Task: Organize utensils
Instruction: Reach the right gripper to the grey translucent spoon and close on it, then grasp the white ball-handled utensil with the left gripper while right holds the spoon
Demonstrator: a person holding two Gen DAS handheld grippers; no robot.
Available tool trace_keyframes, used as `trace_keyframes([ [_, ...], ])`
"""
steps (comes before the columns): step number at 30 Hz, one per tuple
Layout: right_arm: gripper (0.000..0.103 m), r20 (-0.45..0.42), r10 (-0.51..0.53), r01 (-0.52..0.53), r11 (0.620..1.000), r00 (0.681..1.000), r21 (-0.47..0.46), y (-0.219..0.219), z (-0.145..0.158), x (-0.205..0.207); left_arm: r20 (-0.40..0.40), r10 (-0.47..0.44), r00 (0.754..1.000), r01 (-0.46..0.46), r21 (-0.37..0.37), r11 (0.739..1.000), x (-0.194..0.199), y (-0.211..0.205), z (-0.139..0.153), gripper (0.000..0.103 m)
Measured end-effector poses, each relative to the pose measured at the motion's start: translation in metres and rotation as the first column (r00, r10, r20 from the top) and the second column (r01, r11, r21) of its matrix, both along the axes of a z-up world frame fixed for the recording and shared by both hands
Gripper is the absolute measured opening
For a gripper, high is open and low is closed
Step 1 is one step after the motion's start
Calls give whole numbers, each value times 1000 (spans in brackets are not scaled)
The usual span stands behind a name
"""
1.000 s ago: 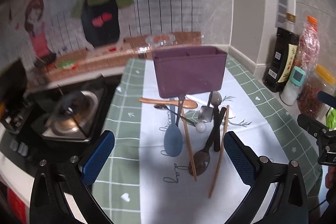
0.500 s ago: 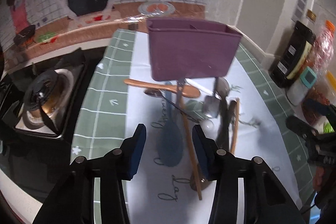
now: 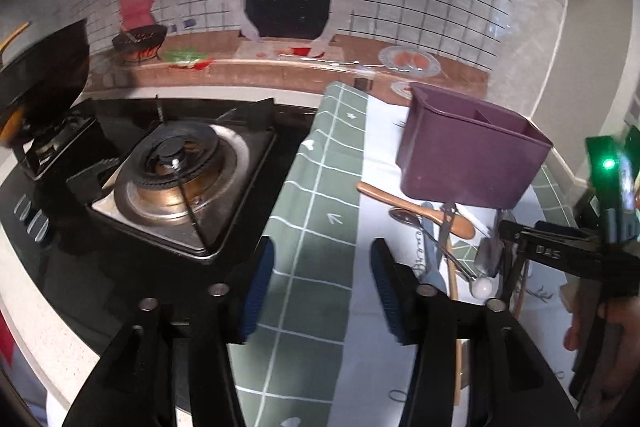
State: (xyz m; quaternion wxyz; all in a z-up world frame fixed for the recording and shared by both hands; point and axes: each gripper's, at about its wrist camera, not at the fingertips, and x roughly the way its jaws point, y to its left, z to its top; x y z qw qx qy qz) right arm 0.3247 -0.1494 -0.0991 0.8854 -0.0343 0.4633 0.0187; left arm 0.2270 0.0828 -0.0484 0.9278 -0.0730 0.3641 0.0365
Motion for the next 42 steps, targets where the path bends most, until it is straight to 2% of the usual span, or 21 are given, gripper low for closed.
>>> trace_keyframes([
  [2, 53, -21, -4, 4, 1000, 1000, -12, 3, -7, 7, 2, 36, 999, -36, 12, 999, -1, 5, -2, 59],
  [4, 32, -25, 16, -15, 1000, 1000, 7, 4, -8, 8, 4, 58, 998, -58, 10, 998, -2, 9, -5, 61],
  [7, 32, -16, 30, -30, 999, 999, -19, 3, -3, 6, -21, 27, 999, -27, -4, 1000, 0, 5, -8, 65],
  [9, 32, 0, 56, -56, 998, 998, -19, -2, 3, 1, -36, -22, 999, 21, -13, 1000, 1, -5, -8, 70],
  [13, 32, 16, 92, -92, 996, 996, -17, -16, 19, -10, -15, -150, 989, 149, -28, 988, 0, -31, -5, 70],
  [17, 32, 20, 82, -82, 997, 996, -17, -43, 28, -25, -60, -341, 938, 338, -49, 940, 6, -66, -9, 70],
  [21, 32, 21, 55, -54, 998, 998, -20, -72, 30, -43, -103, -503, 858, 499, -59, 864, 10, -101, -17, 70],
  [24, 32, 28, 18, -17, 999, 999, -43, -88, 29, -53, -124, -586, 801, 586, -37, 810, 6, -122, -20, 70],
  [26, 32, 23, -1, 2, 999, 1000, -35, -96, 28, -58, -144, -598, 789, 603, -11, 798, 4, -129, -22, 70],
  [29, 32, 20, -14, 14, 1000, 1000, -20, -105, 26, -66, -166, -566, 808, 571, -15, 820, 3, -126, -28, 70],
  [31, 32, 21, -16, 17, 999, 1000, -29, -107, 24, -70, -172, -552, 816, 551, -58, 832, 6, -121, -29, 69],
  [33, 32, 16, -12, 13, 1000, 1000, -27, -106, 23, -72, -168, -538, 826, 527, -106, 843, 12, -117, -28, 54],
  [35, 32, 10, -6, 6, 1000, 1000, -16, -103, 21, -74, -166, -506, 847, 488, -138, 862, 18, -113, -28, 45],
  [37, 33, 9, 1, -1, 1000, 1000, -17, -99, 19, -76, -161, -484, 860, 462, -155, 873, 24, -113, -28, 44],
  [39, 33, 12, 7, -7, 1000, 1000, -28, -95, 18, -78, -149, -464, 873, 450, -120, 885, 27, -122, -29, 44],
  [42, 33, 13, 17, -17, 999, 1000, -37, -89, 17, -81, -157, -463, 872, 476, 57, 878, 28, -146, -35, 44],
])
